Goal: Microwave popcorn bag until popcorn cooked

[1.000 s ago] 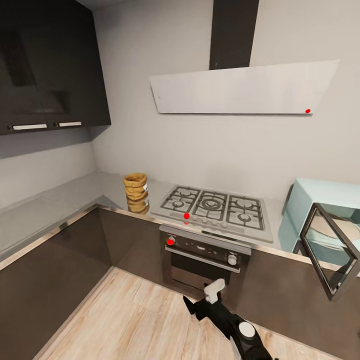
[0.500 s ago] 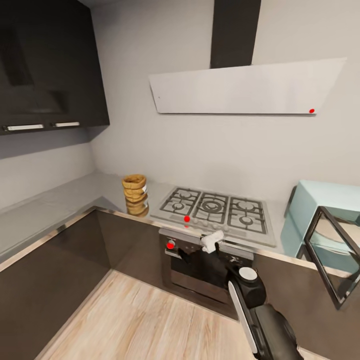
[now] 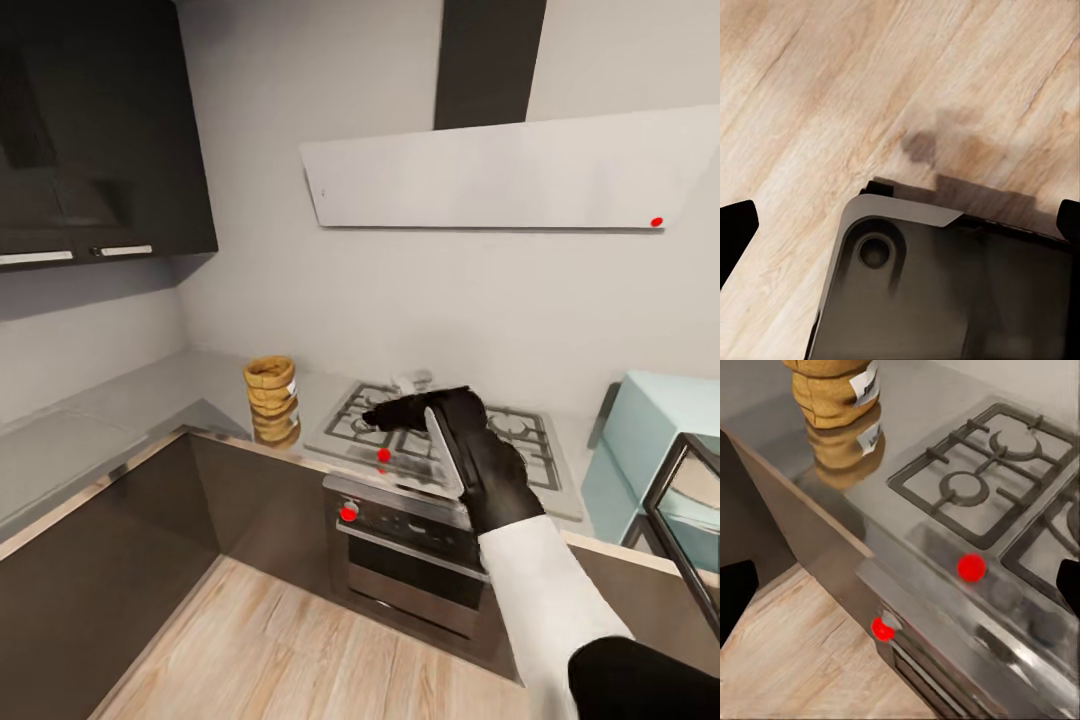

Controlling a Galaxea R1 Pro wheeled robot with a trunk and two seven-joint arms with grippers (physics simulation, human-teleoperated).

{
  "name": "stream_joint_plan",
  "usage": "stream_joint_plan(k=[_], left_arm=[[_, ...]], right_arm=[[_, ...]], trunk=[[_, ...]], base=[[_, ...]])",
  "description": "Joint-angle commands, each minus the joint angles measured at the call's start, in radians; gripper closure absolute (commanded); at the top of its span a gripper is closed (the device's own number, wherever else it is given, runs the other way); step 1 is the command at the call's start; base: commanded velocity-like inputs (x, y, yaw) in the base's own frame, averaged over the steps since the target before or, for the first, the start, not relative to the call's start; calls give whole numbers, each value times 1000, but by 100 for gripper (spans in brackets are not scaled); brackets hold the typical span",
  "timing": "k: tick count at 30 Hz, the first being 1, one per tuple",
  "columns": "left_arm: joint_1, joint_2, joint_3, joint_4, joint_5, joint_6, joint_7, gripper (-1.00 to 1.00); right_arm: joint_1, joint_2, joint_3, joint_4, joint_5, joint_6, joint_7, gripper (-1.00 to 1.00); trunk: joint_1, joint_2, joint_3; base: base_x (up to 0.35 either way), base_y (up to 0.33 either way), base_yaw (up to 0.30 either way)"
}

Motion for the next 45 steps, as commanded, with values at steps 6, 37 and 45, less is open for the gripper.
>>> stream_joint_plan(k=[6,37,45], left_arm=[[0,2,5,4,0,-3,-8,-100],[47,15,3,7,1,110,-9,-100],[53,7,3,7,-1,115,-8,-100]], right_arm=[[-236,0,-8,322,-119,66,-1,-100],[-518,0,-7,800,-196,66,-219,-100],[-598,0,-10,921,-196,66,-235,-100]], trunk=[[1,-2,-2],[1,-2,-2],[1,-2,-2]], base=[[130,104,0],[173,258,0],[164,214,0]])
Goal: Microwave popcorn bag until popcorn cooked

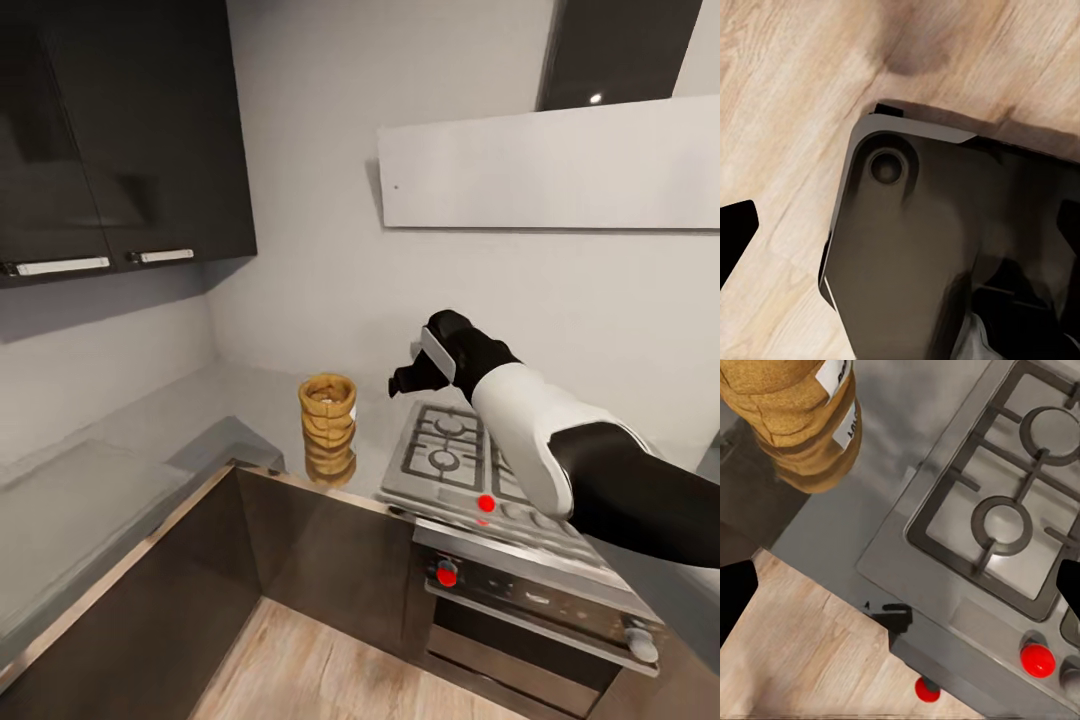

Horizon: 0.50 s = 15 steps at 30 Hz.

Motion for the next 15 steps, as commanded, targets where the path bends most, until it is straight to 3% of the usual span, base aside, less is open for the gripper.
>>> stream_joint_plan(k=[1,8,15], left_arm=[[1,-2,4,0,-1,-3,0,-100],[13,-27,5,0,1,0,3,-100],[14,-32,8,0,2,37,5,-100]], right_arm=[[1,0,6,6,-7,3,-3,-100],[5,0,6,19,-7,3,-5,-100],[25,0,6,48,-8,3,-4,-100]], trunk=[[1,-2,-2],[1,-2,-2],[1,-2,-2]], base=[[29,35,0],[13,11,0],[267,105,0]])
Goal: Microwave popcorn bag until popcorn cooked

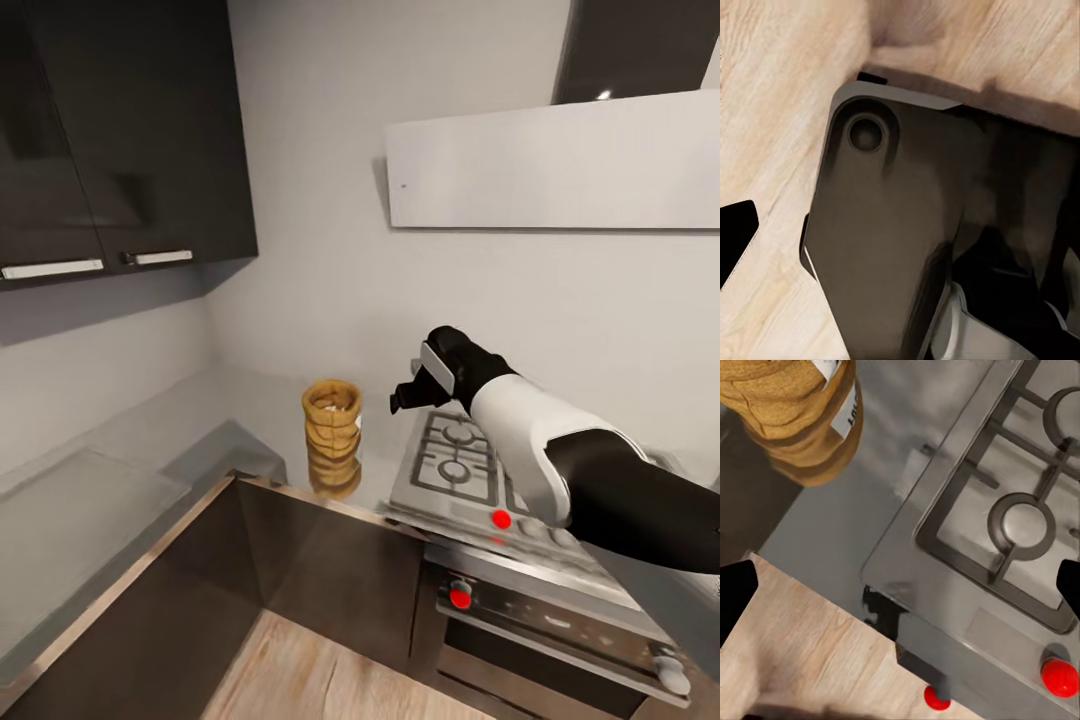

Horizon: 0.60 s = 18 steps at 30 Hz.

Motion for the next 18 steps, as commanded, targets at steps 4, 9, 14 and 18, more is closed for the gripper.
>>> stream_joint_plan(k=[4,9,14,18], left_arm=[[5,-2,2,0,-2,-4,2,-100],[26,-3,1,0,-7,-4,2,-100],[28,-4,0,0,-7,-4,2,-100],[29,-8,0,0,-7,-5,2,-100]], right_arm=[[11,0,8,0,-9,3,2,-100],[15,0,8,0,-34,3,2,-100],[15,0,8,0,-44,3,-1,-100],[15,0,8,0,-46,3,-1,-100]], trunk=[[1,-2,-2],[1,-2,-2],[1,-2,-2],[1,-2,-2]], base=[[326,140,0],[151,60,28],[15,6,220],[1,0,79]])
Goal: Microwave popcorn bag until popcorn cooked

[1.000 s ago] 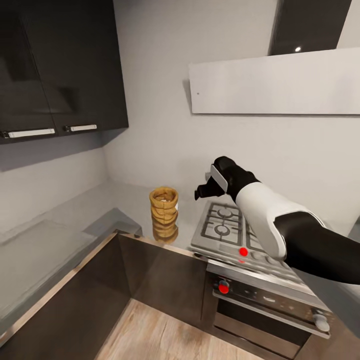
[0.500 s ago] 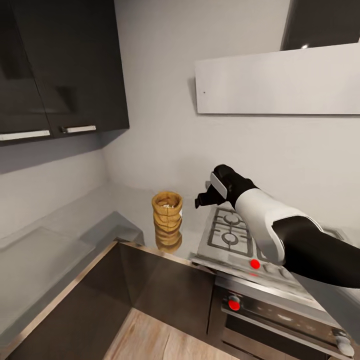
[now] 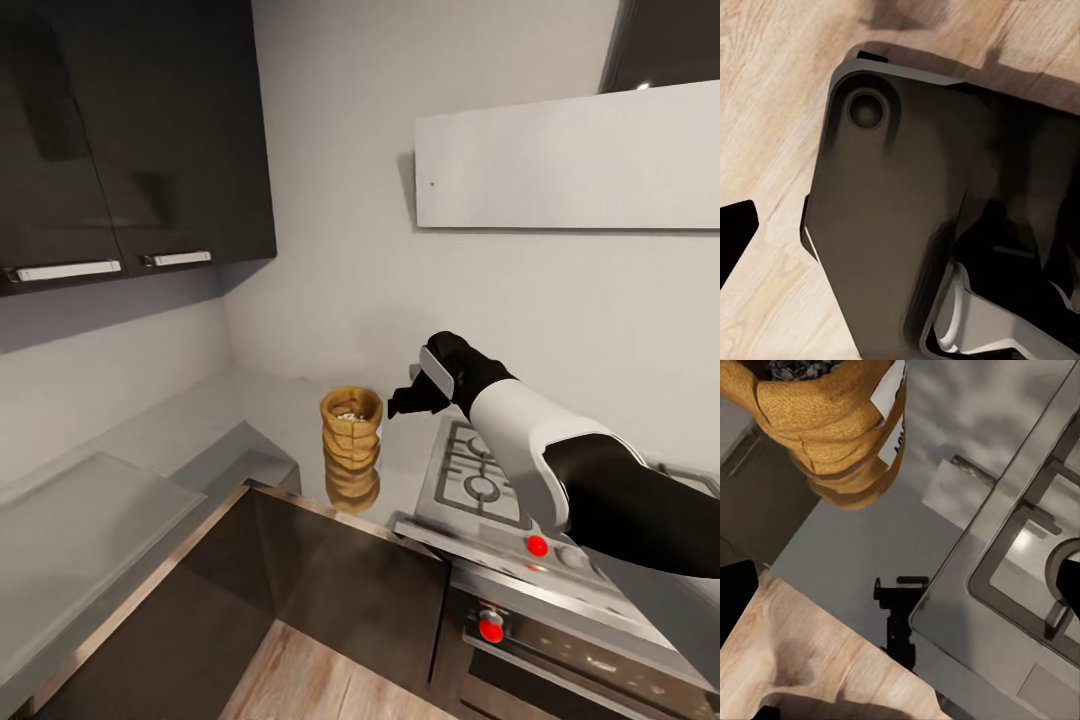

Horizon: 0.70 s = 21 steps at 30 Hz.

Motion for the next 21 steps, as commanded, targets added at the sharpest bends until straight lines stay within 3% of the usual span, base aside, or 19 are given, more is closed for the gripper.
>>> stream_joint_plan(k=[1,5,16,21], left_arm=[[-1,-1,4,0,-1,-3,1,-100],[0,-1,4,0,0,-3,1,-100],[-1,-1,6,0,-2,-3,1,-100],[0,-2,5,0,-1,-4,1,-100]], right_arm=[[-1,0,7,0,-6,3,-1,-100],[-1,0,5,-1,-6,3,0,-100],[1,0,-9,-3,-6,3,0,-100],[2,0,-117,-3,-4,3,-21,-100]], trunk=[[1,-2,-2],[1,-2,-2],[1,-2,-2],[1,-2,-2]], base=[[0,0,19],[29,18,7],[234,155,0],[16,12,0]])
